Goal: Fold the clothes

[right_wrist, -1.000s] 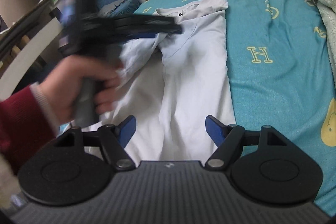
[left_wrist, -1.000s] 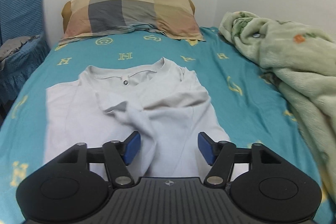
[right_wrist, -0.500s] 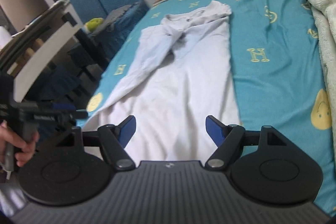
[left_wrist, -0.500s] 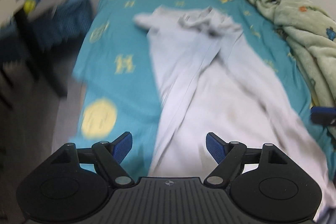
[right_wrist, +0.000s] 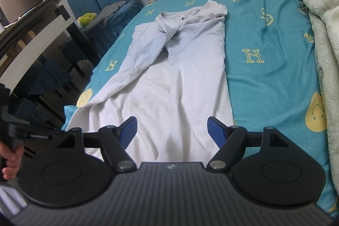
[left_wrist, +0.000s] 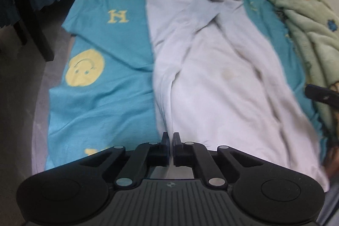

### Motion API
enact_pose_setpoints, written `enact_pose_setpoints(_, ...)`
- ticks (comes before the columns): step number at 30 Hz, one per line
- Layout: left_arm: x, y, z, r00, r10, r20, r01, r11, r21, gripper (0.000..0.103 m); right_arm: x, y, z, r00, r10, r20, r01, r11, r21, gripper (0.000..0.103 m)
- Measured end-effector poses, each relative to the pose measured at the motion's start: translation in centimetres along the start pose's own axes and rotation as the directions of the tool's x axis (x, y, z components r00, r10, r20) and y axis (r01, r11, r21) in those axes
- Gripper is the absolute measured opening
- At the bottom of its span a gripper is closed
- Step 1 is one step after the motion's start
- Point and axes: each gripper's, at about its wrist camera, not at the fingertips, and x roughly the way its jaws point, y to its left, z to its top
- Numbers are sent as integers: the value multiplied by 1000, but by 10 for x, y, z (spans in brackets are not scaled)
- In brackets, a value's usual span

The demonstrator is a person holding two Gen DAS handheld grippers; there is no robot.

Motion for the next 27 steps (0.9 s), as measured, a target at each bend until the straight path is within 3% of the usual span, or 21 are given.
enact_pose_setpoints(7,-13,-91,21,1000,2,-19,0,994,114,3,0,-1,3,1000,19,6,-19,1000,8,75)
enact_pose_setpoints(11,14,-133,19,999,16,-44,-10,990,137,4,-1,-7,4,1000,24,10,-25,999,36,75)
enact_pose_setpoints(15,50,-139,6,993,36,-113,-19,989,144,10,-3,-13,4,999,37,6,-37,997,75,75)
enact_pose_setpoints(17,53,-138,1,992,35,-125,-16,988,152,19,-3,-16,4,999,45,5,-45,995,92,75)
enact_pose_setpoints(19,45,-137,-3,991,23,-130,-2,987,162,39,-2,-18,5,998,58,5,-58,992,108,75)
enact_pose_setpoints(21,33,-135,-8,990,32,-138,-6,983,182,50,-1,-19,6,998,69,5,-69,990,120,75)
enact_pose_setpoints(24,24,-138,-18,979,78,-190,-35,975,221,55,-1,-19,8,997,74,4,-74,989,128,75)
enact_pose_setpoints(27,22,-138,-31,946,143,-290,-60,959,275,55,-1,-20,7,997,73,4,-73,988,135,75)
